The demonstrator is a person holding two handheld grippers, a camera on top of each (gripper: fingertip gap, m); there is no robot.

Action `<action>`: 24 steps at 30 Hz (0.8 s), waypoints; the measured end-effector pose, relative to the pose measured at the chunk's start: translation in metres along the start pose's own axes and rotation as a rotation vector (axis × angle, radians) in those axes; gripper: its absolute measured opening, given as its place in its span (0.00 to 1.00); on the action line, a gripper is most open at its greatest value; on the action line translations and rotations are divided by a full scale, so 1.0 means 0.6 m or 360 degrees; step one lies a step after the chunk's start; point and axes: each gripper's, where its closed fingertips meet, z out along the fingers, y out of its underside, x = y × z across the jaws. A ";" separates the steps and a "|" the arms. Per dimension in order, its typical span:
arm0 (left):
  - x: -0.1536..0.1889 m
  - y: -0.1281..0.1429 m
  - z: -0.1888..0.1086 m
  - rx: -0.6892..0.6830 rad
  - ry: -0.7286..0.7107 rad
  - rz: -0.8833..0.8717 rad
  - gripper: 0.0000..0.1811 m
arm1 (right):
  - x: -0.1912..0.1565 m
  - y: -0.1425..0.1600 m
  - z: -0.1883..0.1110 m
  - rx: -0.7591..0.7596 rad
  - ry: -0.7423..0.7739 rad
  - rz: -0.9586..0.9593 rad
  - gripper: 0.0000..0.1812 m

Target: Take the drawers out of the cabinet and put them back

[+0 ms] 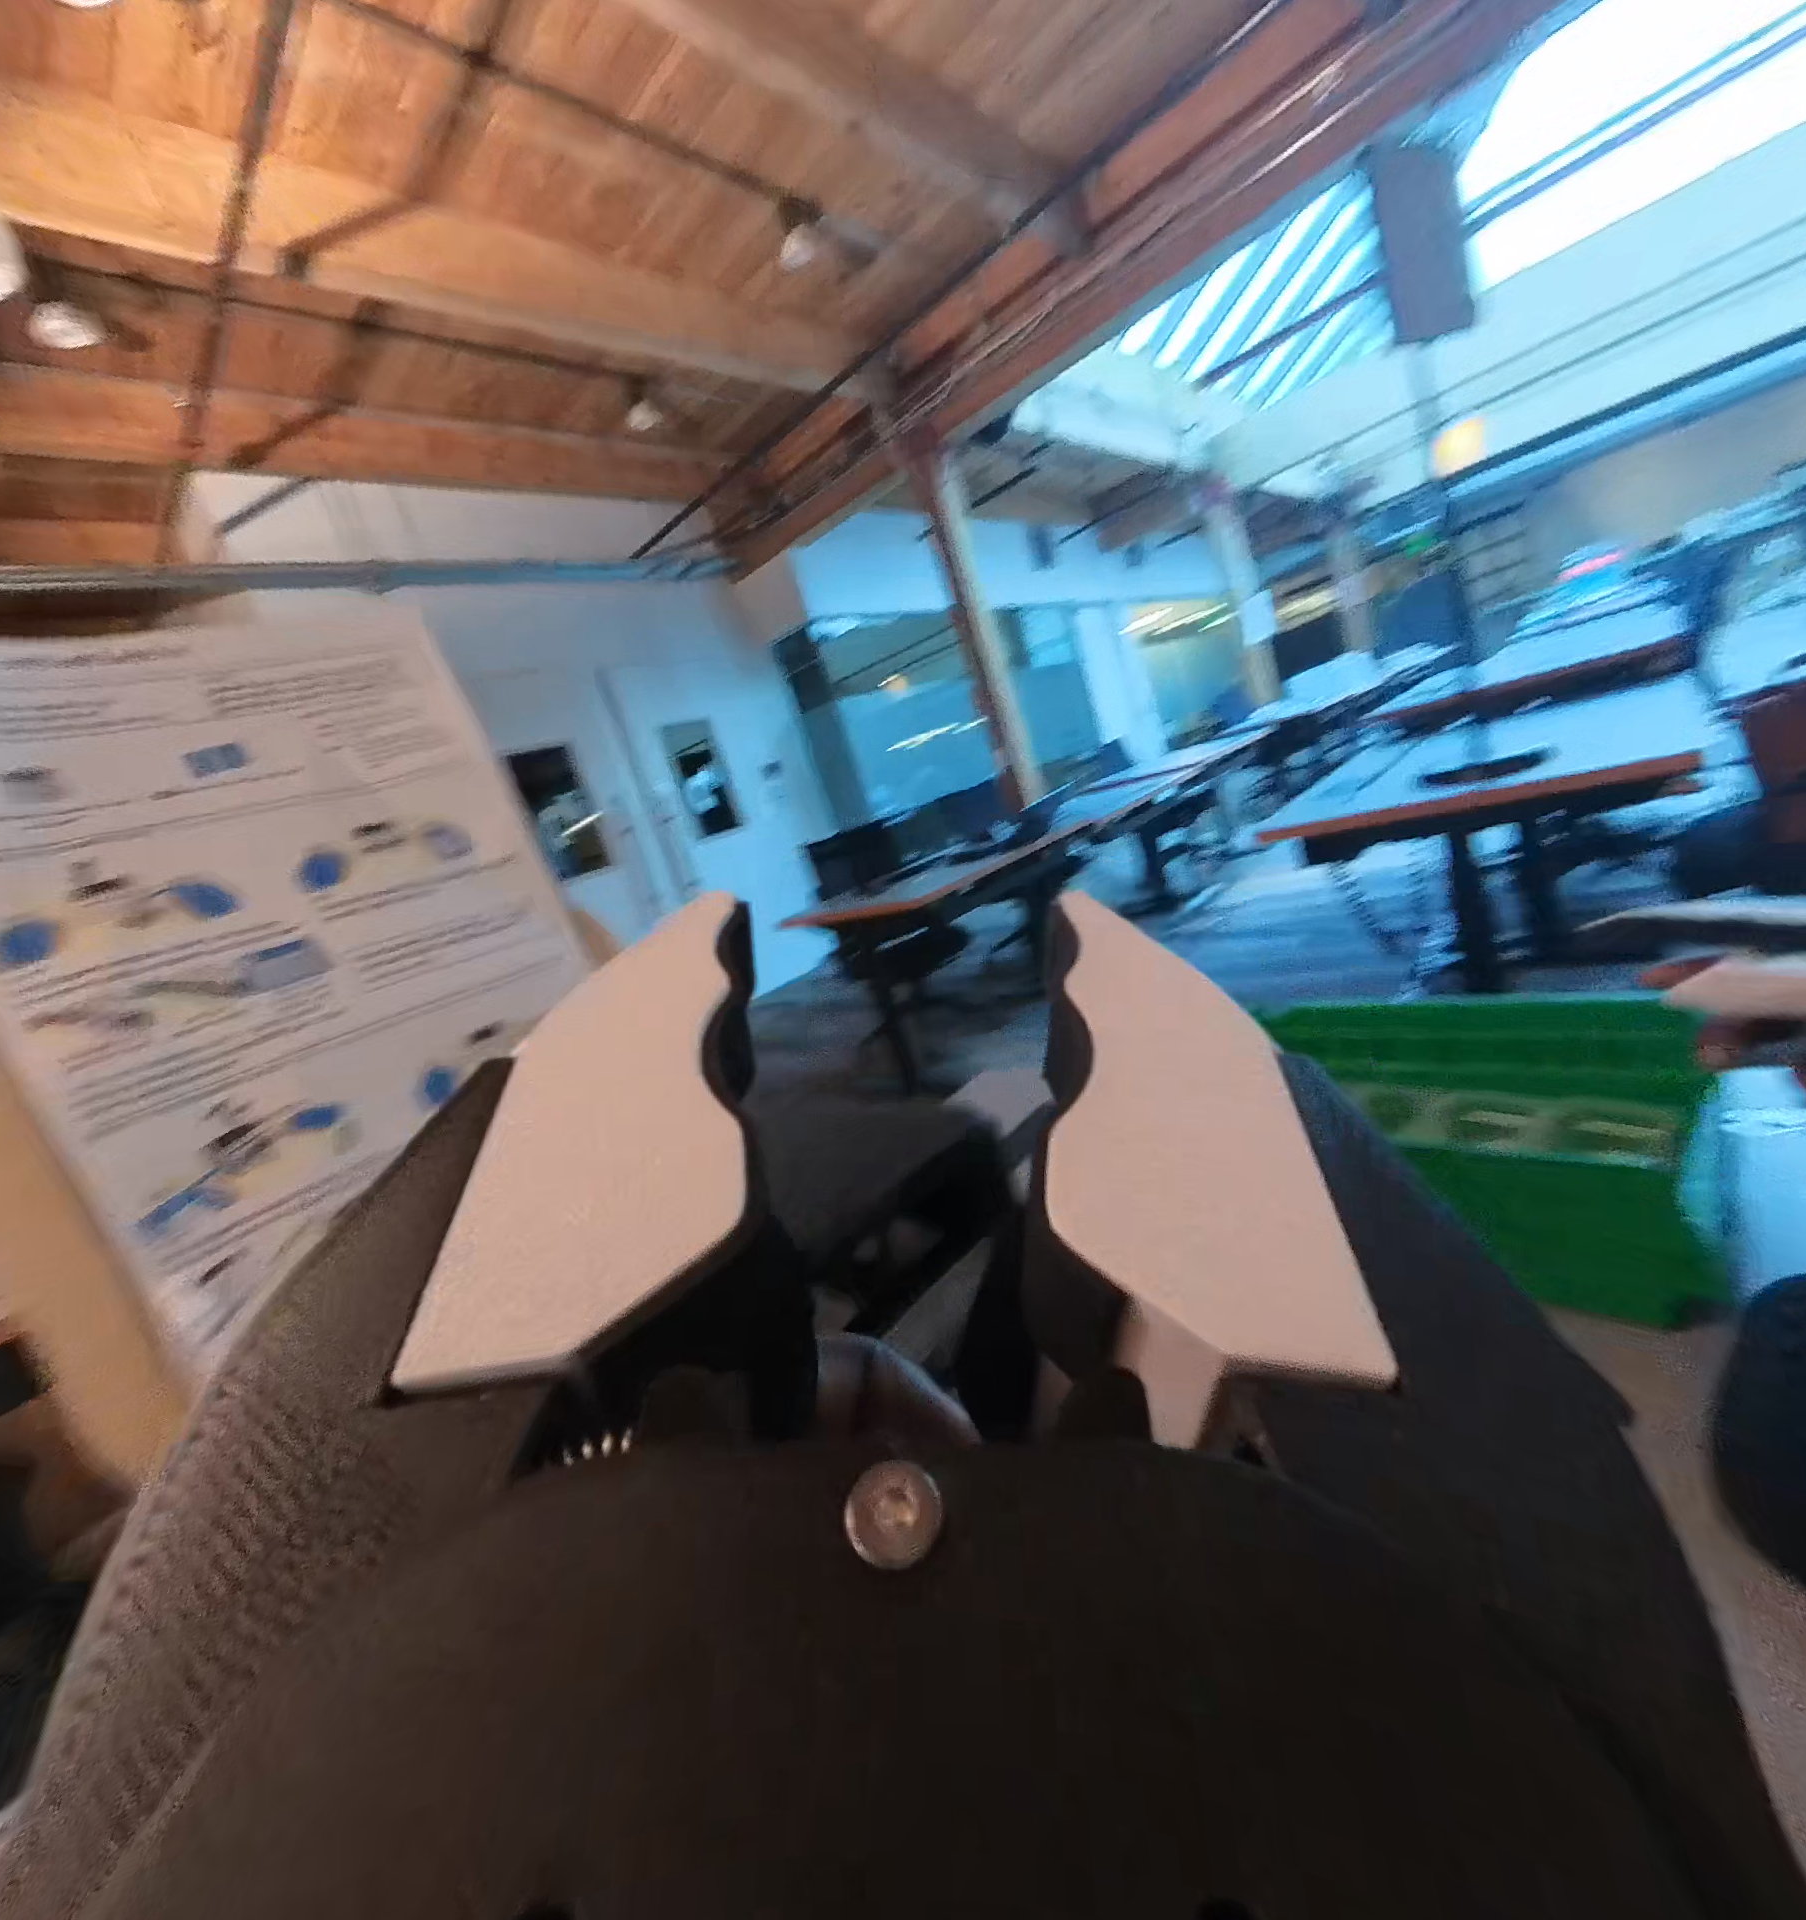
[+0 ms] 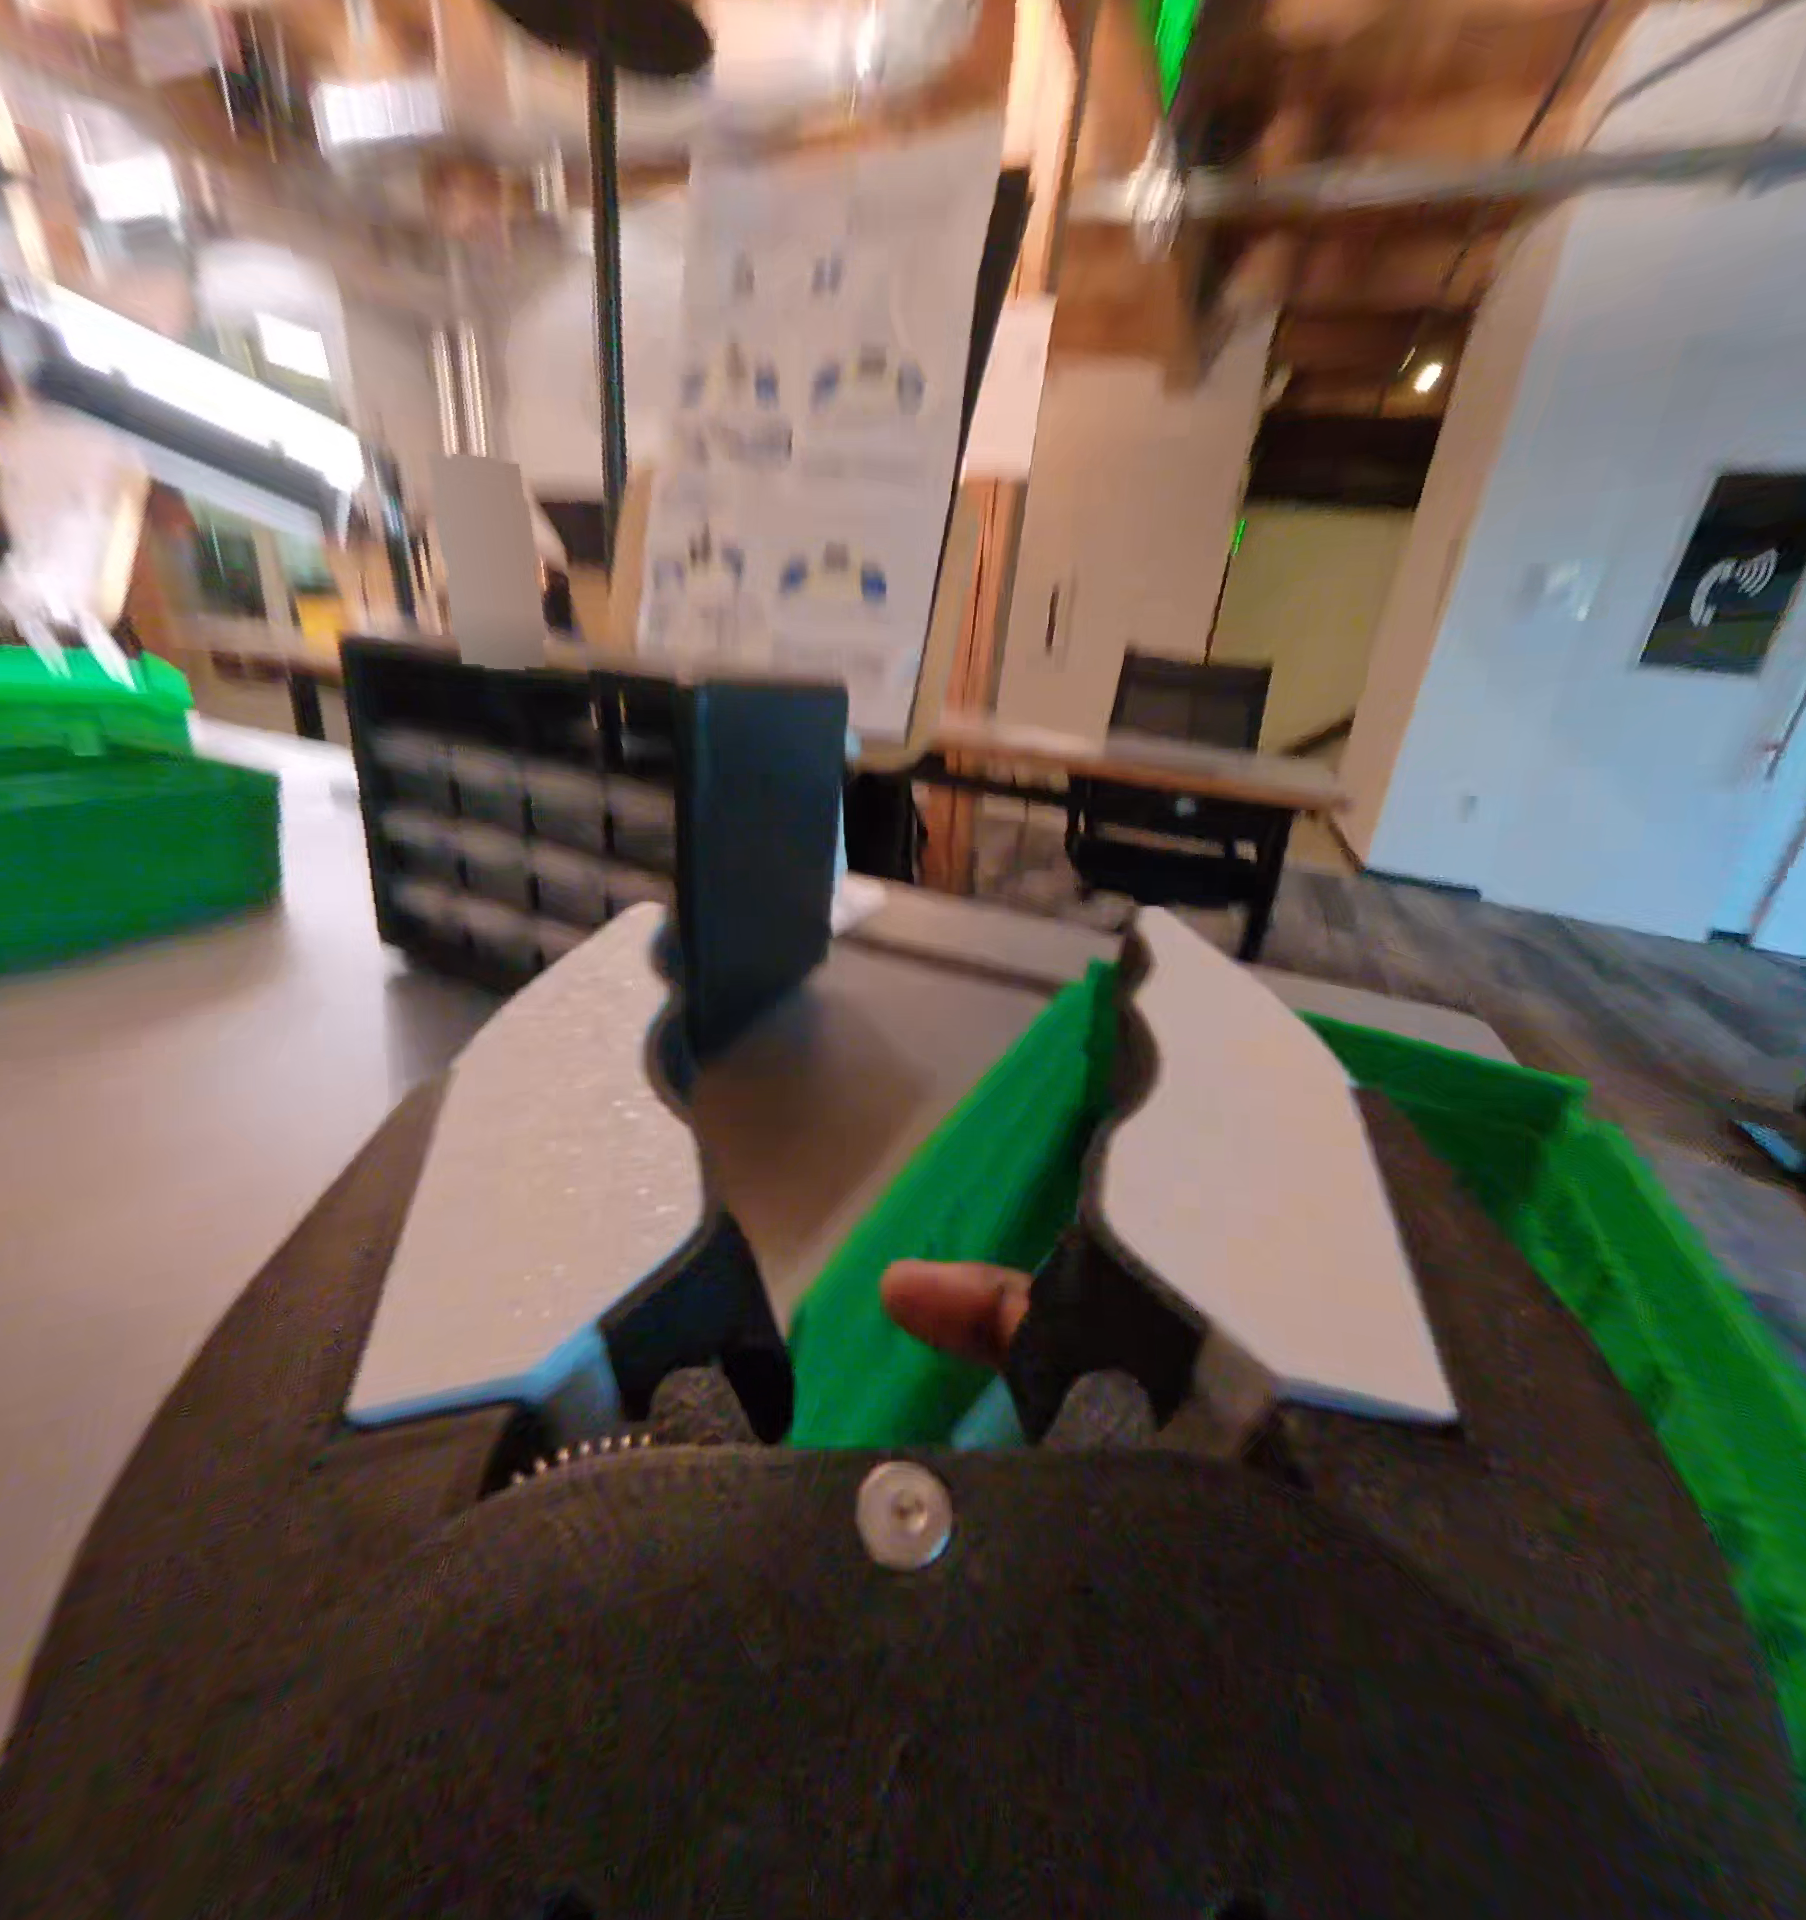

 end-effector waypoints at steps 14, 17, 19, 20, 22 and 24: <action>0.048 0.478 -0.050 -0.1314 0.0065 0.1532 0.25 | -0.059 0.036 0.057 0.0234 -0.0010 -0.0102 0.25; 0.044 0.524 -0.034 -0.1405 0.0147 0.1534 0.03 | -0.050 0.048 0.053 0.0244 -0.0006 -0.0004 0.24; 0.040 0.551 -0.030 -0.1483 0.0186 0.1491 0.00 | -0.050 0.048 0.048 0.0276 -0.0006 0.0002 0.23; 0.037 0.562 -0.029 -0.1522 0.0192 0.1482 0.00 | -0.049 0.046 0.047 0.0279 0.0001 -0.0010 0.23; 0.030 0.576 -0.024 -0.1565 0.0186 0.1496 0.00 | -0.042 0.049 0.047 0.0256 0.0050 -0.0015 0.23; 0.023 0.584 -0.018 -0.1583 0.0174 0.1535 0.00 | -0.043 0.050 0.049 0.0242 0.0039 -0.0008 0.23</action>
